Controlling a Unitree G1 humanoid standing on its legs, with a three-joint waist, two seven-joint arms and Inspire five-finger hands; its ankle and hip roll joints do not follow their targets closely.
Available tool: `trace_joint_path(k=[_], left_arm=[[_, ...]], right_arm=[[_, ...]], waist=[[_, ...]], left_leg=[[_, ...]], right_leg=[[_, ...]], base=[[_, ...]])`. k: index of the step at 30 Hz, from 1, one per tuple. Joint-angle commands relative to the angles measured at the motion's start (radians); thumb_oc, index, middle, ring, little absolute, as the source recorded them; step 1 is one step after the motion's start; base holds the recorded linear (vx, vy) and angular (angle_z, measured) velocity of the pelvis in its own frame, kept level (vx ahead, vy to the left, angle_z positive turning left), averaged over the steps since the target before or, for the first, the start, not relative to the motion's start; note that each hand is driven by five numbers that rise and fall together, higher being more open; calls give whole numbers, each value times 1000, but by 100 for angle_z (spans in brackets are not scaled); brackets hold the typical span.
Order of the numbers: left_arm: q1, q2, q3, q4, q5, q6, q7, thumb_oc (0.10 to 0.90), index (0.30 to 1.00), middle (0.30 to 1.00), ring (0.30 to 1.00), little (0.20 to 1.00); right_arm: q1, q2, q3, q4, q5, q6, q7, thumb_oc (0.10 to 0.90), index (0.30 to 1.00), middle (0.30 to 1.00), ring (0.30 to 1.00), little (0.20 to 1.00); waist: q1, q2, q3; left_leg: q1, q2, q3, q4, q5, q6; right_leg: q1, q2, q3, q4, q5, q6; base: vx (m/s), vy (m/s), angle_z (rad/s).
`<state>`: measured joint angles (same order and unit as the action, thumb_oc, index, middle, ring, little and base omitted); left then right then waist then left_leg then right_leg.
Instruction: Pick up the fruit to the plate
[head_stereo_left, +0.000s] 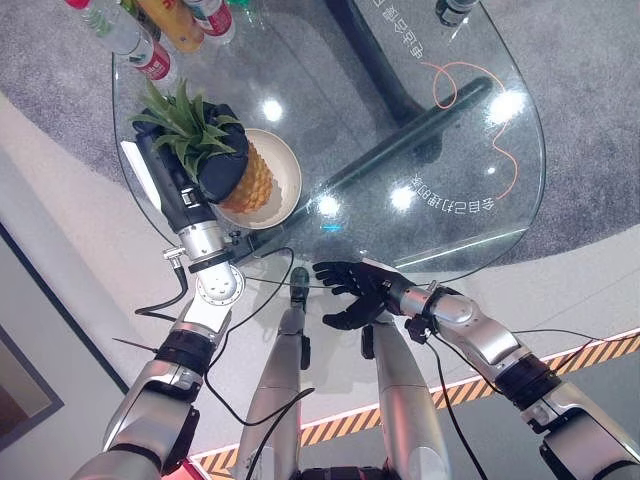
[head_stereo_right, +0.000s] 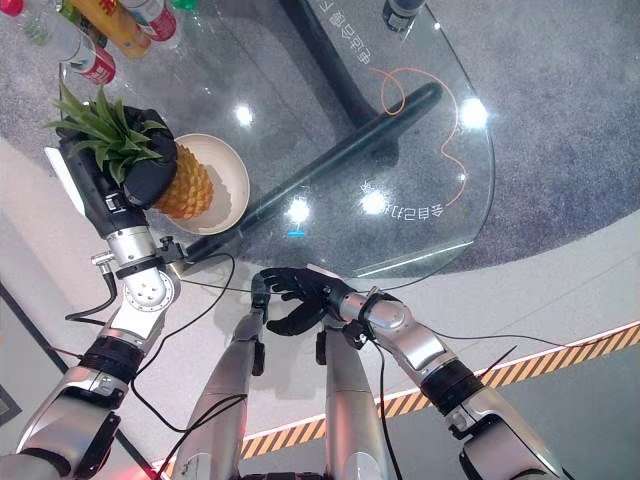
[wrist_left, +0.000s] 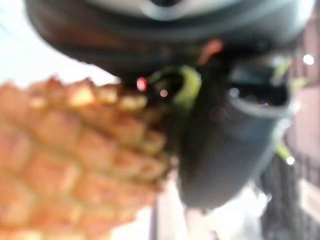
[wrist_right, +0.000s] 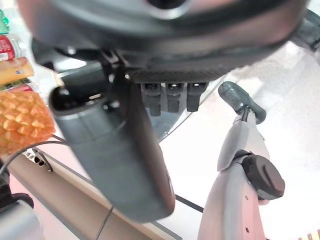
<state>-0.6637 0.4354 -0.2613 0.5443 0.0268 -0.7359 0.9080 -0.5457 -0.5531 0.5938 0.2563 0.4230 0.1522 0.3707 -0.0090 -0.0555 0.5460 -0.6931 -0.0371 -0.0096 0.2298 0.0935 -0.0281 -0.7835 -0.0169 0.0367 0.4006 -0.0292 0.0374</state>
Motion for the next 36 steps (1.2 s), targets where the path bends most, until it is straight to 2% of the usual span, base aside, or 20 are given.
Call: trace_joint_path(k=[1,6,14,19,27,36], left_arm=[[-115,37,36,-36,148,-136,142,100,300,300,300,200],[-152,45,28,-6,215,-112,221,100,300,300,300,200],[-210,54,17,25,306,-138,350,100,300,300,300,200],[-240,47,12,33,330,-114,403,100,300,300,300,200],[-297,53,-3,89,280,-124,406,100,300,300,300,200],[-341,51,-27,162,178,-119,356,100,300,300,300,200]], right_arm=[[11,22,27,-67,47,-34,60,800,900,900,900,900],[-12,19,30,-69,48,-24,61,800,900,900,900,900],[-52,12,38,-62,56,-20,54,800,900,900,900,900],[-73,9,36,-61,55,-17,58,800,900,900,900,900],[-122,5,44,-37,74,-20,47,800,900,900,900,900],[-159,12,56,1,83,-48,48,800,900,900,900,900]], waist=[[-8,-17,-26],[-12,-19,-26],[-22,-26,-26],[-31,-27,-26],[-42,-33,-26],[-52,-36,-26]], left_leg=[[-66,-74,-21,127,-100,1],[-102,-75,-21,136,-96,-1],[-179,-74,-21,169,-98,-4],[-226,-74,-19,197,-104,-3],[-307,-71,-14,247,-111,-11],[-368,-73,-15,281,-115,-20]], right_leg=[[-17,26,-88,-36,38,26],[-58,30,-89,-24,43,24],[-145,36,-89,0,55,20],[-195,44,-84,23,59,20],[-268,48,-80,59,66,18],[-326,49,-76,85,76,21]], base=[[-8,94,-1],[-8,50,0],[-8,29,0],[-12,34,-4],[-19,14,-5],[0,0,0]])
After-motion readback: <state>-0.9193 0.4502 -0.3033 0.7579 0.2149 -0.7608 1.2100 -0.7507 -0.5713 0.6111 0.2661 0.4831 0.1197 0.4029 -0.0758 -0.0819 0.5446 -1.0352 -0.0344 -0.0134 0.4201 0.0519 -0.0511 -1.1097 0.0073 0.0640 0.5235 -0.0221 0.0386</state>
